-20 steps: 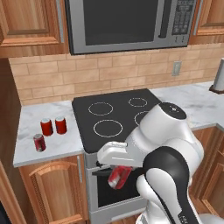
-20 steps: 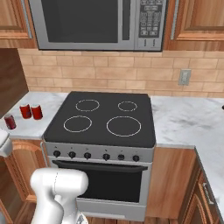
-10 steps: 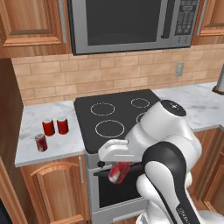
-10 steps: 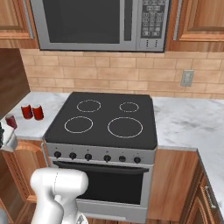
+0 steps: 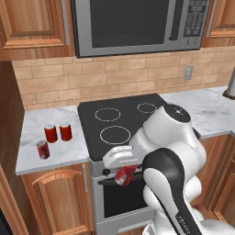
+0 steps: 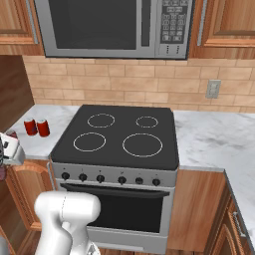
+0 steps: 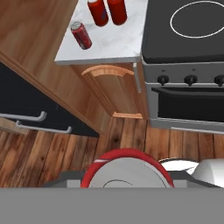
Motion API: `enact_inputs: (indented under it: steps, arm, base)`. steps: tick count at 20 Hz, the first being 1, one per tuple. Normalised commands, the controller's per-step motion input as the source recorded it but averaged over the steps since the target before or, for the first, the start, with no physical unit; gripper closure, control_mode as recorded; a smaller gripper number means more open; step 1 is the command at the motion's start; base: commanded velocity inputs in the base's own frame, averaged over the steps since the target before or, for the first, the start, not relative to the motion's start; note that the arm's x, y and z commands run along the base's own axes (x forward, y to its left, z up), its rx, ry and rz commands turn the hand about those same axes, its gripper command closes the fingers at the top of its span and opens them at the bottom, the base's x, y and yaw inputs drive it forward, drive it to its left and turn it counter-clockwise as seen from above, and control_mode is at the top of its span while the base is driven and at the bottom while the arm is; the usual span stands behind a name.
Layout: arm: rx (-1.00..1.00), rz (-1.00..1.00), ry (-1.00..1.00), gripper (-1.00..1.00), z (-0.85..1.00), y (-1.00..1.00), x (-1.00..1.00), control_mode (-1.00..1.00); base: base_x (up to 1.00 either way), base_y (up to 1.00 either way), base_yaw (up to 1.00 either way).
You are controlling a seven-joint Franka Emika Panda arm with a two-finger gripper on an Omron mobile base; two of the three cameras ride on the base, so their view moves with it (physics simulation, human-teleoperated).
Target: Four empty soda cans are scattered around the kitchen. Gather all the cans and cluster them next to the stove for recycling.
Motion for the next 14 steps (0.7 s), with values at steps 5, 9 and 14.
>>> enact_inputs:
  steps: [5, 9, 14]
  arm:
    - [-0.11, 0.00, -0.03, 1.00, 0.23, 0.00, 0.14, -1.00]
    - [-0.04, 0.00, 0.01, 1.00, 0.06, 0.00, 0.31, -1.00]
    - [-0.03, 0.00, 0.00, 1.00, 0.00, 0.00, 0.30, -1.00]
  base:
    - [0.00, 0.00, 0.00]
    - [0.00, 0.00, 0.00]
    - [0.00, 0.00, 0.00]
